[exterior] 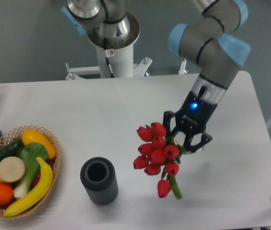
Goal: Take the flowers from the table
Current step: 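Lift the red tulip bundle up off the table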
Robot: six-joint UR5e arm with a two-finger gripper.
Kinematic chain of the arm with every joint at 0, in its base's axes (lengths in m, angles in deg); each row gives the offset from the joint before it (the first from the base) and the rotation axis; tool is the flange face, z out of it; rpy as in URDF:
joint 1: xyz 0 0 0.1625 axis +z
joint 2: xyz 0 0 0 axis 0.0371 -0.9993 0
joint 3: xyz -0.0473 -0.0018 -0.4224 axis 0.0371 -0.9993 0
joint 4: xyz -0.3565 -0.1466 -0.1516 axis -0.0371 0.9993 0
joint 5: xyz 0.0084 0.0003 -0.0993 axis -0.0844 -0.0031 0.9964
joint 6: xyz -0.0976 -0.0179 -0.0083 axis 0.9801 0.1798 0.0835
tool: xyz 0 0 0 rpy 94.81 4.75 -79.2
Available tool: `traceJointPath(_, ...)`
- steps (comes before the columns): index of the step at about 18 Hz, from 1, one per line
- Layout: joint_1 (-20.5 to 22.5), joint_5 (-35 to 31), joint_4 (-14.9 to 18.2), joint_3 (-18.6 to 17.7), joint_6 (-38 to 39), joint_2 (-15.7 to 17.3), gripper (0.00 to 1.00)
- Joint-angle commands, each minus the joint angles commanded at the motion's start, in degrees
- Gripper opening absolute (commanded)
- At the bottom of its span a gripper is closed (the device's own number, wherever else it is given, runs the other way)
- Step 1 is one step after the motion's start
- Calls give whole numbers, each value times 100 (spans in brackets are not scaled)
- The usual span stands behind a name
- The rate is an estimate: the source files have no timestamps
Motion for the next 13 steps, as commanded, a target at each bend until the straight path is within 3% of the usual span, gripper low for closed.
traceJointPath(7, 185, 835, -9, 9, 476, 44, 44)
traceJointPath(13, 299, 1126, -35, 9, 511, 44, 44)
